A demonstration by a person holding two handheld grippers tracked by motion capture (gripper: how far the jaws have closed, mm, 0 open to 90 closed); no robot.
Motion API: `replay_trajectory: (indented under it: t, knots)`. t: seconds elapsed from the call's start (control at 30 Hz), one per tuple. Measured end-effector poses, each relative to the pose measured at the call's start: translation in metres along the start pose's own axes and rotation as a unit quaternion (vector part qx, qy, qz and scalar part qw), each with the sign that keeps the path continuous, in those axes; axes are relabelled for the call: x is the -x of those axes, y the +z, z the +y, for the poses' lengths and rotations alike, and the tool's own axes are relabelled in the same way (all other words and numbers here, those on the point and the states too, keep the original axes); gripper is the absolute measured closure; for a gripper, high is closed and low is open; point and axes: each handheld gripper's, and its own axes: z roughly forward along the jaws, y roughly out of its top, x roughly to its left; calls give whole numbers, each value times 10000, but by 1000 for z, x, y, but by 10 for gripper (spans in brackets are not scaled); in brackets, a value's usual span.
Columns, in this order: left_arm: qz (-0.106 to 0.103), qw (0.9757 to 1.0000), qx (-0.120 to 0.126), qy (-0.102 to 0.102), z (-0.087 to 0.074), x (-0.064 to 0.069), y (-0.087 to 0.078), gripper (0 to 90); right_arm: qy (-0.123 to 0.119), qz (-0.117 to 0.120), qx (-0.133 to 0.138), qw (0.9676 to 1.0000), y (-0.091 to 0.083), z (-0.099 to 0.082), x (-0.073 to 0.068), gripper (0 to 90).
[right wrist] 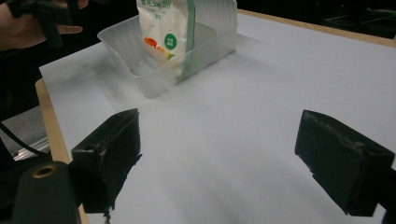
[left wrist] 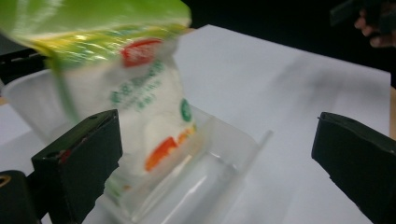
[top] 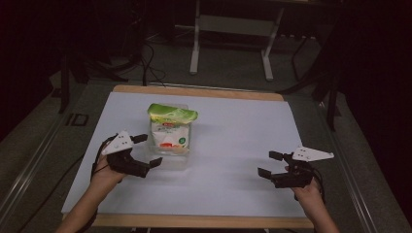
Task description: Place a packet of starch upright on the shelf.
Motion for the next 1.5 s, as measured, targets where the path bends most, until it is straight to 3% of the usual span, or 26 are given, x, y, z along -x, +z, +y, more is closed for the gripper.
replay_trajectory:
  t: [0.07, 0.1, 0.27, 0.63, 1.0, 1.4, 1.5]
  knots:
    - [-29, 10000, -49, 48, 0, 5, 0, 21, 6, 8, 3, 10000, 0, -1, 0, 142]
    - [-117, 9999, -27, 85, -1, 15, 0, 21, 11, 13, -11, 10000, 0, -1, 0, 142]
    - [-307, 9995, -57, 64, -3, 30, 1, 21, 34, 15, 18, 10000, -1, -5, 0, 142]
    - [-564, 9983, -81, 123, -3, 55, 11, 22, 12, -7, 35, 10000, 3, -11, -1, 142]
    - [-734, 9970, -126, 215, -3, 68, 25, 22, -60, -77, 131, 9999, 4, -14, -2, 142]
    - [-872, 9954, -187, 353, -17, 76, 38, 22, -135, -120, 166, 9997, 10, -17, -2, 142]
    - [-933, 9950, -177, 300, -20, 78, 41, 22, -169, -142, 121, 9997, 12, -19, -2, 142]
